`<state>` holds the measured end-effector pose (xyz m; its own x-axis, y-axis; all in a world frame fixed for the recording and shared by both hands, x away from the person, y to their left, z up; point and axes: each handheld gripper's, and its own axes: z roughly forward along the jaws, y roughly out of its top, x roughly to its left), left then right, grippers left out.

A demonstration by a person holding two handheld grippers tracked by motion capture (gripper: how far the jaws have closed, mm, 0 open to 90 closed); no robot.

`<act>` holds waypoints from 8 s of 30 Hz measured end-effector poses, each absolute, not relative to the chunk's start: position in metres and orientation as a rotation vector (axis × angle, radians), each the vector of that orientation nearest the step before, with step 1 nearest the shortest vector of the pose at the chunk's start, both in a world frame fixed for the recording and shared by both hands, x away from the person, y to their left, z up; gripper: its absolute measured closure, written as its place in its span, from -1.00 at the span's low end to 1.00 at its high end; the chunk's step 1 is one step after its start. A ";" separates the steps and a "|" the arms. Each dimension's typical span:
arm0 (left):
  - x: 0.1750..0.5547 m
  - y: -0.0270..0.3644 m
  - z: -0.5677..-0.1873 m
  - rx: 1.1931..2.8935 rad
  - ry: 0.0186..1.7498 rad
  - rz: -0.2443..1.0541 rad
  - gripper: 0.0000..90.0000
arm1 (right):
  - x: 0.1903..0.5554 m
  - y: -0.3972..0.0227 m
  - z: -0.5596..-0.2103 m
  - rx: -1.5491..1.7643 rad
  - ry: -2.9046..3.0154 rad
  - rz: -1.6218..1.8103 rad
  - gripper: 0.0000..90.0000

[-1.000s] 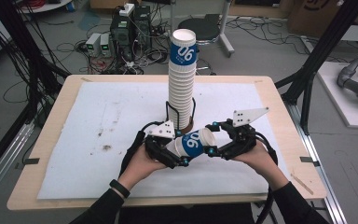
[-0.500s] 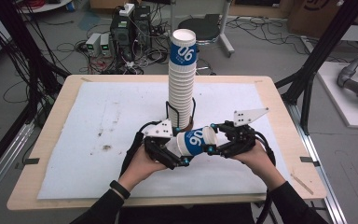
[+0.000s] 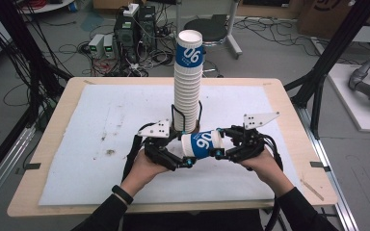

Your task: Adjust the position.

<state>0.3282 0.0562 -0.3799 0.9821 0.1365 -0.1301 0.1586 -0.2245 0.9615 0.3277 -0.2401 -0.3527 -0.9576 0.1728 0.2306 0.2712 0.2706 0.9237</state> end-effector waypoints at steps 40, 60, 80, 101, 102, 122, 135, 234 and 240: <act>0.331 0.061 -0.370 1.723 0.265 -0.099 -0.78 | 0.326 -0.238 -0.353 -0.299 -2.561 -1.713 -0.34; 0.328 0.061 -0.356 1.871 0.203 -0.042 -0.56 | 0.325 -0.229 -0.361 -0.299 -2.634 -1.618 -0.52; 0.319 0.047 -0.348 2.010 0.151 0.019 -0.62 | 0.315 -0.205 -0.368 -0.141 -2.912 -1.322 -0.33; 0.324 0.055 -0.359 1.674 0.240 -0.097 -0.60 | 0.321 -0.218 -0.368 -0.243 -2.649 -1.639 -0.33; 0.324 0.055 -0.359 1.676 0.238 -0.095 -0.59 | 0.321 -0.217 -0.368 -0.240 -2.654 -1.639 -0.33; 0.317 0.052 -0.343 1.847 0.188 -0.006 -0.50 | 0.316 -0.199 -0.381 -0.250 -2.722 -1.559 -0.37; 0.314 0.047 -0.348 1.680 0.211 -0.045 -0.68 | 0.313 -0.200 -0.383 -0.280 -2.541 -1.760 -0.32; 0.307 0.050 -0.386 1.726 0.228 0.020 -0.78 | 0.312 -0.215 -0.368 -0.365 -2.336 -2.034 -0.45; 0.305 0.041 -0.392 1.737 0.217 -0.009 -0.77 | 0.308 -0.208 -0.370 -0.343 -2.328 -2.021 -0.45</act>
